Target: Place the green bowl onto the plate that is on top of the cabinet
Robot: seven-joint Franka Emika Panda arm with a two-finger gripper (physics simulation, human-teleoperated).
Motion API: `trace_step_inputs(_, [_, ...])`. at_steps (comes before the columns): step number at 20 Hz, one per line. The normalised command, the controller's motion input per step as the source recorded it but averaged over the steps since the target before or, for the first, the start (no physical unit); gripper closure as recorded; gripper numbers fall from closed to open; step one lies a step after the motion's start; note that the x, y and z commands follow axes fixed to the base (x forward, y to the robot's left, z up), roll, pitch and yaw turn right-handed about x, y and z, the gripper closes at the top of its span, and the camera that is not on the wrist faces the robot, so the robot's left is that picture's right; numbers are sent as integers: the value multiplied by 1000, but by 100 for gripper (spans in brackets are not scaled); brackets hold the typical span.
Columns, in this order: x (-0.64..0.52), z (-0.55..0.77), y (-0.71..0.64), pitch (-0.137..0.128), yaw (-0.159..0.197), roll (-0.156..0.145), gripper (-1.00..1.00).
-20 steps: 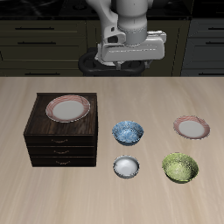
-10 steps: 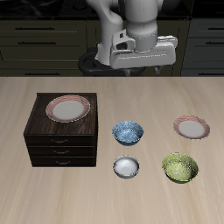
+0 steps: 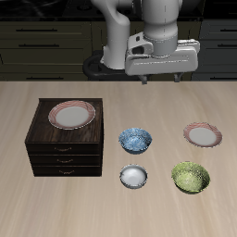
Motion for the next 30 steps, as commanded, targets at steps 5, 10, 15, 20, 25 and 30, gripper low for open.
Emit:
trace_step_inputs(5, [250,94,229,-17,4,2,-100])
trace_step_inputs(10, [277,166,74,-68,3,-16,-100])
trace_step_inputs(15, [369,143,-105,-1,-49,-3,-100])
trace_step_inputs(20, [184,46,32,5,15,45,-100])
trace_step_inputs(25, [283,68,74,-20,12,18,-100])
trace_step_inputs(30, [312,-21,95,12,-15,55,-100])
